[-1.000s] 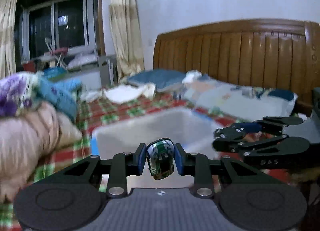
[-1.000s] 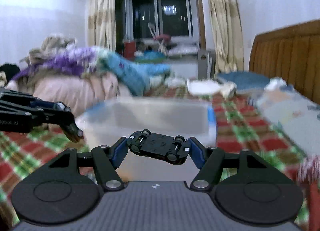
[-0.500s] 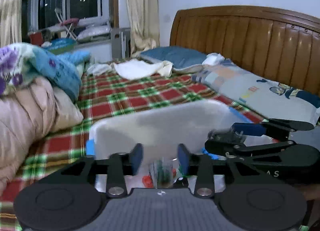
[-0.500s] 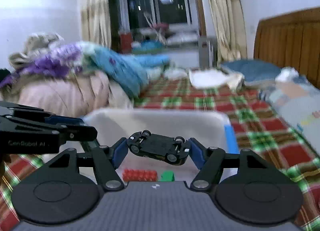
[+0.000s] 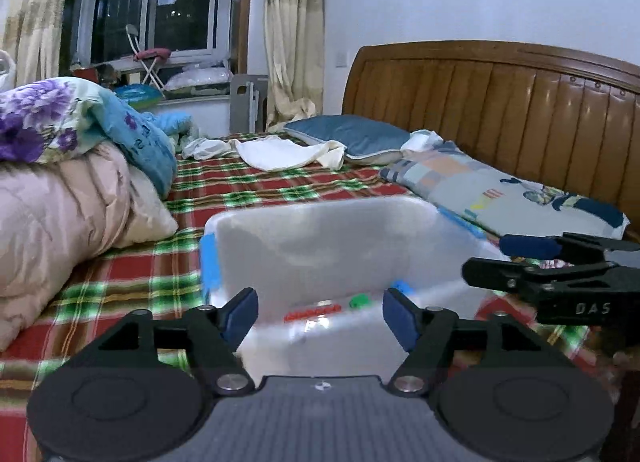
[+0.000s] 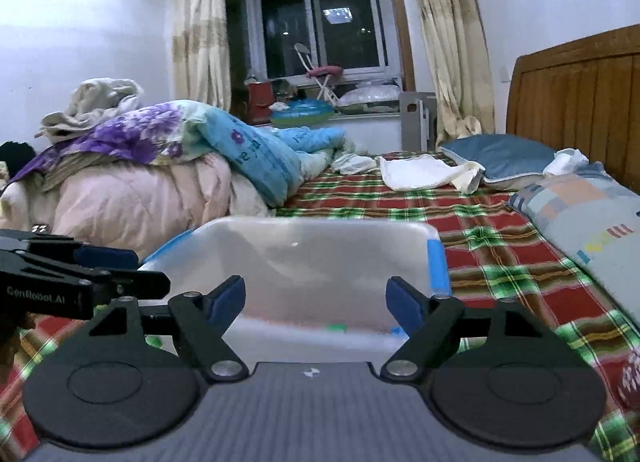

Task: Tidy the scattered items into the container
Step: 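Grasp the green printed block with the left tool while the right tool grasps the teal toy gun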

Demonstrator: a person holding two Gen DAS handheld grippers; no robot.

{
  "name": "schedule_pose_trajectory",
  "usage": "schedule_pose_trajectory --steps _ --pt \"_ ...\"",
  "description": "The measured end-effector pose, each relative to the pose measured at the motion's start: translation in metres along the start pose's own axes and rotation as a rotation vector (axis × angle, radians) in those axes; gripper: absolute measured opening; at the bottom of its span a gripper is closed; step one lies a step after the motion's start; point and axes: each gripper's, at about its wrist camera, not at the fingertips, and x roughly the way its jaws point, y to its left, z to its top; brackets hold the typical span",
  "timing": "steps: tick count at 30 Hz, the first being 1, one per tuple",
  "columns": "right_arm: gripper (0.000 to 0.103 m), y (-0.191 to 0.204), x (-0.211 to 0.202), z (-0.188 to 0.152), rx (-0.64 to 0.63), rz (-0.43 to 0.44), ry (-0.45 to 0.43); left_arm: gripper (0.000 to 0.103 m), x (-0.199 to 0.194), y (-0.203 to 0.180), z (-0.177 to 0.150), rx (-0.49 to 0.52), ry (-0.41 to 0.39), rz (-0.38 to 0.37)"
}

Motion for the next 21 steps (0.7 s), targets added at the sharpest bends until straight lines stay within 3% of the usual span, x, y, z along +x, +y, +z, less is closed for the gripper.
schedule_pose_trajectory --steps 8,13,21 --pt "0.084 0.017 -0.004 -0.056 -0.017 0.028 0.118 0.074 -0.006 -0.011 -0.062 -0.007 0.113 0.005" --pt "0.084 0.022 -0.008 -0.095 0.012 0.034 0.105 0.074 -0.006 -0.02 -0.098 -0.01 0.141 0.036" --pt "0.084 0.019 -0.008 -0.1 0.014 0.021 0.108 0.074 0.004 -0.03 -0.113 -0.057 0.141 0.007"
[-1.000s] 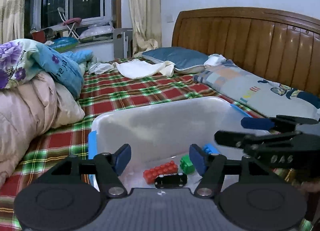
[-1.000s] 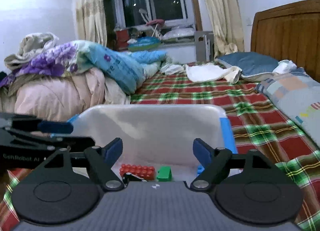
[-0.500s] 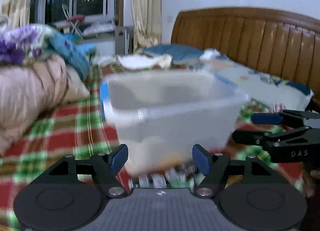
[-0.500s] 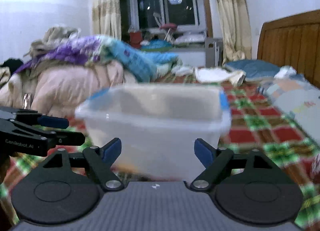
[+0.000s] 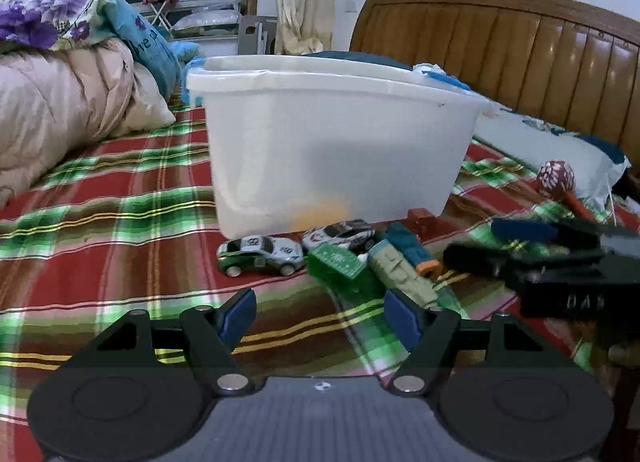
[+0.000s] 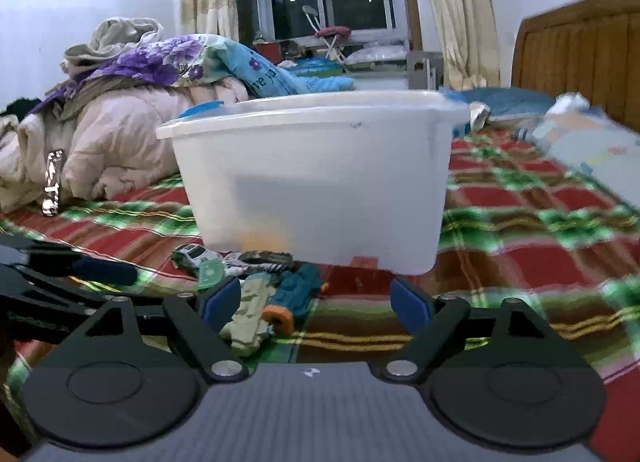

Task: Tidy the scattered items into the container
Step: 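Grasp the green printed block with the left tool while the right tool grasps the teal toy gun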

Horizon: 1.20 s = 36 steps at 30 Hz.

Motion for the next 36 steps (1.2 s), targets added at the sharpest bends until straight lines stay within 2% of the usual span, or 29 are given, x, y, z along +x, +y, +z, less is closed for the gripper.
schedule_pose_trajectory --steps 2,5,9,10,13,15,16,22,25,28,30,31,32,34,36 --pt "0.082 0.002 0.002 -0.005 -0.012 -0.018 0.026 0.074 0.005 -0.006 0.004 0.014 0.002 -0.012" --pt "0.073 0.004 0.0 -0.008 -0.037 -0.048 0.051 0.074 0.011 -0.017 0.011 0.054 -0.006 -0.032" --pt "0.06 0.0 0.002 -0.012 -0.034 -0.071 0.077 0.073 0.03 -0.026 0.018 0.116 0.027 0.005" --pt "0.059 -0.001 0.003 -0.012 -0.027 -0.067 0.083 0.069 0.035 -0.025 0.02 0.113 0.033 0.005" --pt "0.057 0.0 0.003 -0.014 -0.04 -0.054 0.09 0.065 0.045 -0.017 0.026 0.072 0.038 -0.007" --pt "0.057 0.004 0.005 -0.015 -0.069 -0.048 0.099 0.057 0.048 -0.014 0.027 0.074 0.043 -0.024" --pt "0.057 0.006 0.006 -0.016 -0.078 -0.04 0.103 0.047 0.047 -0.012 0.027 0.087 0.051 -0.022" --pt "0.057 0.017 0.013 -0.013 -0.121 -0.008 0.111 0.046 0.035 0.007 0.015 0.148 0.076 0.015" --pt "0.057 0.022 0.019 -0.007 -0.14 -0.035 0.101 0.047 0.029 0.015 0.014 0.15 0.081 0.008" --pt "0.053 0.023 0.027 -0.004 -0.141 -0.081 0.109 0.047 0.029 0.016 0.013 0.141 0.094 0.003" --pt "0.05 0.022 0.033 -0.006 -0.135 -0.117 0.13 0.053 0.032 0.017 0.011 0.12 0.099 -0.001" --pt "0.05 0.021 0.037 -0.007 -0.127 -0.12 0.143 0.059 0.033 0.016 0.01 0.109 0.099 -0.006" --pt "0.05 0.02 0.04 -0.007 -0.117 -0.111 0.146 0.06 0.034 0.015 0.009 0.1 0.095 -0.01" --pt "0.052 0.022 0.043 -0.007 -0.13 -0.097 0.132 0.06 0.035 0.011 0.007 0.099 0.08 -0.004" --pt "0.052 0.026 0.048 -0.008 -0.163 -0.101 0.123 0.052 0.036 0.01 0.006 0.092 0.076 -0.003"
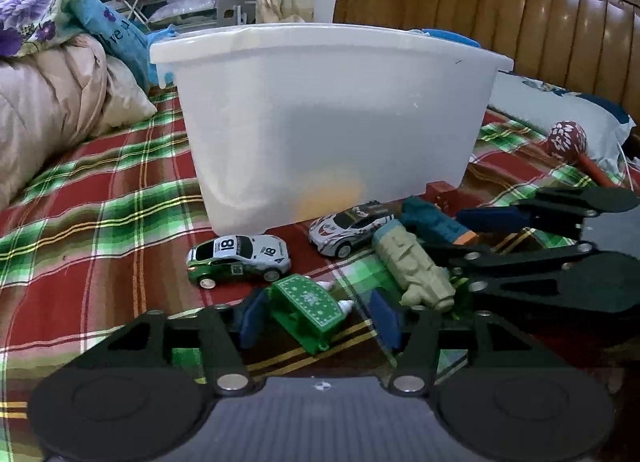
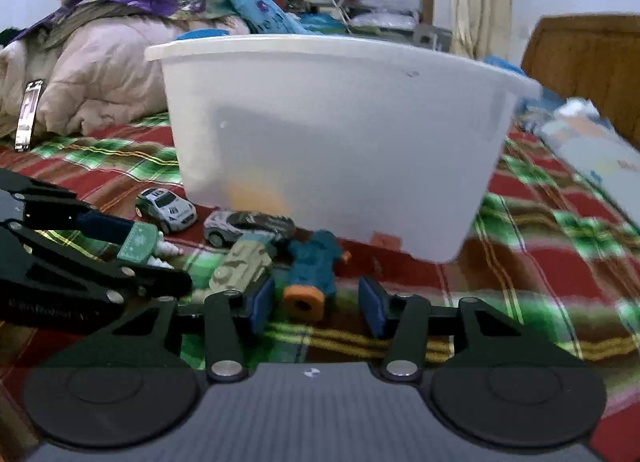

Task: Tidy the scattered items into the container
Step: 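Grasp the green printed block with the left tool while the right tool grasps the teal toy gun, then carry the green block and teal gun over the bin and open both tools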

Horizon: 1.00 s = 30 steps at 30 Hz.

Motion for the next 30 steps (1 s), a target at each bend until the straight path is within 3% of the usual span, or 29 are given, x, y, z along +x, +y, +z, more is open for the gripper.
schedule_pose_trajectory --steps 3,5,13,22,30 --pt "0.046 0.003 0.004 -0.002 -0.013 -0.015 0.012 0.05 -0.003 0.001 -0.002 -0.016 0.003 0.0" --pt "0.03 0.005 0.0 -0.004 -0.023 -0.002 0.01 0.049 -0.008 0.001 -0.006 -0.018 -0.002 -0.008" --pt "0.03 0.008 -0.028 -0.003 -0.032 0.013 -0.017 0.049 -0.048 -0.001 -0.004 -0.039 -0.057 -0.043" --pt "0.029 0.009 -0.07 0.006 -0.011 0.038 -0.089 0.049 -0.089 -0.006 0.037 0.01 -0.189 -0.042" --pt "0.029 0.005 -0.092 0.044 -0.032 0.036 -0.19 0.049 -0.104 0.001 0.069 0.027 -0.25 -0.021"
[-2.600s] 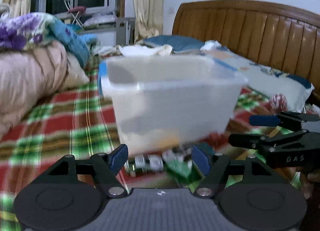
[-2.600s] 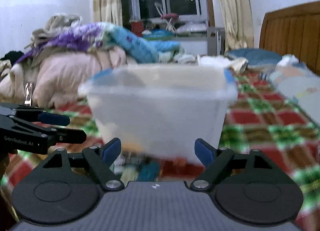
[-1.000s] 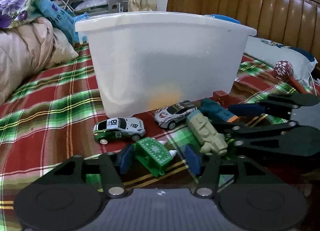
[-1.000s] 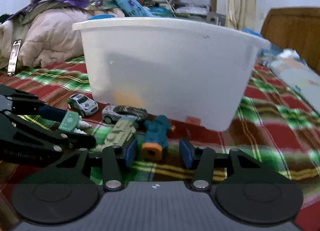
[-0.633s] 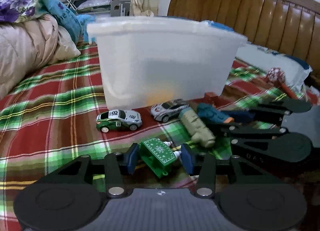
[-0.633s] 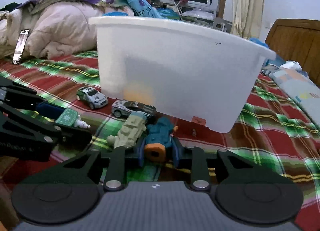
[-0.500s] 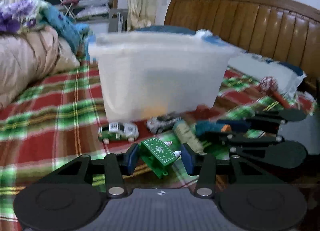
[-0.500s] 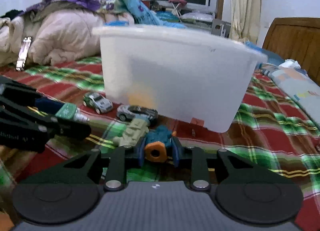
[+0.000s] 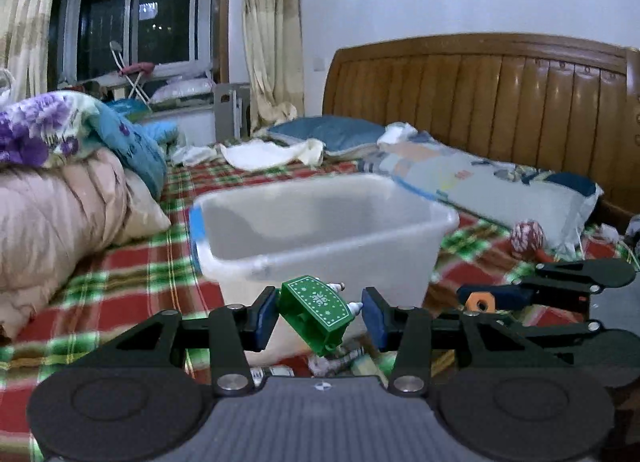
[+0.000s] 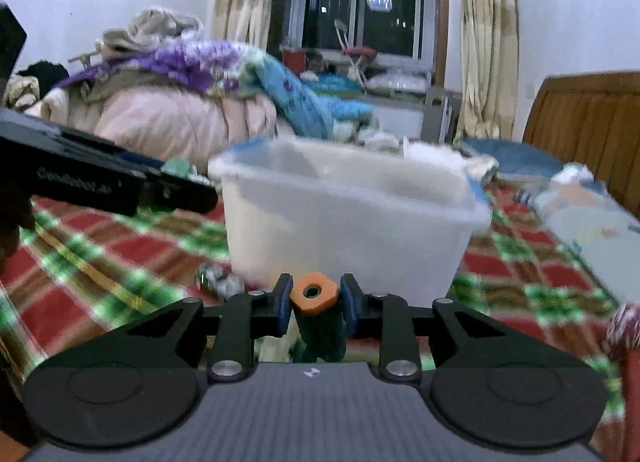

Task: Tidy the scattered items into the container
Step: 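Carry the green block and teal gun over the bin and open both tools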

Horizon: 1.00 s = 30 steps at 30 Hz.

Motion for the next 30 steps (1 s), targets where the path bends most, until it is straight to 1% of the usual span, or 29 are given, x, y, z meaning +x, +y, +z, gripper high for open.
schedule_pose_trajectory --steps 3,6,9,13,16,22,28,30 --pt "0.029 -0.002 -0.003 0.02 -0.009 -0.003 -0.051 0.049 -0.001 0.004 0.018 0.0 -0.027 -0.007" --pt "0.029 -0.008 0.0 0.04 -0.009 -0.007 -0.096 0.049 0.004 0.006 0.037 0.026 -0.05 -0.013" --pt "0.029 -0.015 0.01 0.057 0.008 0.01 -0.118 0.049 0.015 0.008 0.052 0.023 -0.062 -0.014" --pt "0.029 -0.02 0.025 0.071 -0.036 -0.008 -0.14 0.049 0.037 0.008 0.066 0.035 -0.067 -0.002" --pt "0.029 -0.026 0.043 0.074 -0.041 -0.02 -0.129 0.049 0.058 0.009 0.067 0.038 -0.048 0.007" --pt "0.029 -0.04 0.071 0.066 -0.022 -0.047 -0.081 0.049 0.098 0.012 0.051 0.037 0.05 0.032" --pt "0.029 -0.053 0.089 0.054 0.013 -0.056 -0.024 0.05 0.119 0.015 0.039 0.027 0.11 0.031" --pt "0.031 -0.054 0.094 0.052 0.014 -0.06 -0.002 0.053 0.121 0.016 0.037 0.017 0.122 0.033"
